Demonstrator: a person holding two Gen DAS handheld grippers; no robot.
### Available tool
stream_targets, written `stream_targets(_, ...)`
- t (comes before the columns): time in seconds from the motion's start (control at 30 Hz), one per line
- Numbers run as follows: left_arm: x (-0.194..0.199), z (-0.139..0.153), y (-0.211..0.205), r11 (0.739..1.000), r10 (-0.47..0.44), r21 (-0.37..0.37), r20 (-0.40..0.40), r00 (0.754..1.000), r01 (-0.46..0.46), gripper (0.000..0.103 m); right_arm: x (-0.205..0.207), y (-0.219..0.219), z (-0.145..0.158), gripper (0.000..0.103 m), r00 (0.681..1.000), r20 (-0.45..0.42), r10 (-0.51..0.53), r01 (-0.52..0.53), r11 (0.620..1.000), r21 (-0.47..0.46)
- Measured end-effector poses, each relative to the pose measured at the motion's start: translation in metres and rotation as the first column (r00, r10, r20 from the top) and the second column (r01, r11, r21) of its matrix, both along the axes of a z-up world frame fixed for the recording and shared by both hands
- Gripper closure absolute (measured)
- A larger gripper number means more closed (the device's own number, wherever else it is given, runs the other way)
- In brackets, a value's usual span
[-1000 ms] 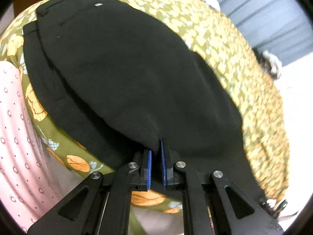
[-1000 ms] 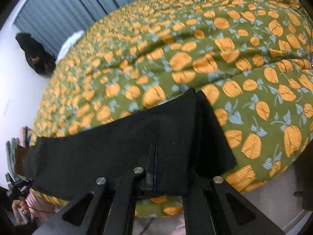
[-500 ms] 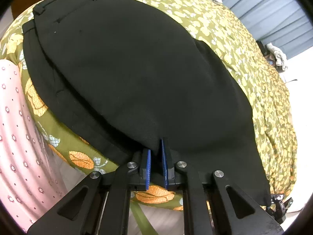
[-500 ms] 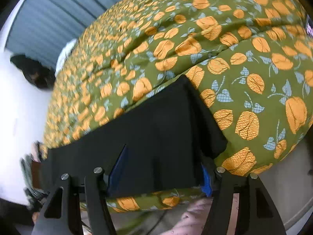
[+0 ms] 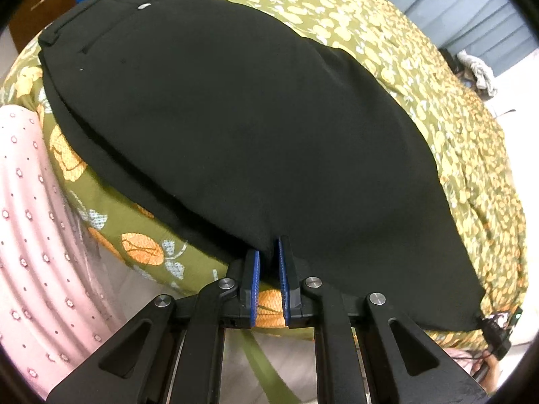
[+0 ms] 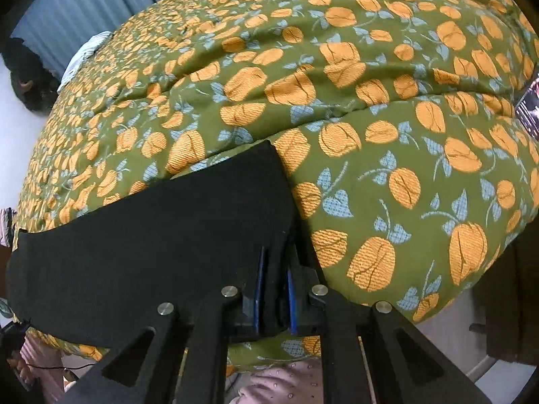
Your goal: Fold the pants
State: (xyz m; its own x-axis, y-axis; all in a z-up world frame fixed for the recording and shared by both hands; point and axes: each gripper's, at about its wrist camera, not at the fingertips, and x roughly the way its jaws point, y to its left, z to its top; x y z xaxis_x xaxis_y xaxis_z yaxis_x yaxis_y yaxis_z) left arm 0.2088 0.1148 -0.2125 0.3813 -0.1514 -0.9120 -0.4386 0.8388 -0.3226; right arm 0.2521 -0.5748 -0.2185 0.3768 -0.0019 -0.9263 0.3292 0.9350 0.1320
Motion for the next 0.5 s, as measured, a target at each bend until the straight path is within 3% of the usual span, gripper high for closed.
stream_targets(0.27,-0.005,-0.011,-0.004,0.997,-0.009,0.078,-0.117,0.993,0.018,0.101,-0.001,-0.001,-0.003,0.091,1.000,-0.006,-0.007,0.007,1.000,-0.012)
stream_targets(0.37,-0.010,-0.022,0.006,0.999,0.031,0.040,-0.154,0.988,-0.025,0.102,-0.001,0.001,-0.003,0.091,1.000,-0.005,-0.010,0.010,1.000,-0.017)
stream_targets(0.5,-0.022,-0.013,0.019,0.996,0.080,-0.034,-0.113,0.990,-0.084,0.097,-0.002,0.000,-0.001,0.091,1.000,0.008,-0.017,0.017,1.000,-0.014)
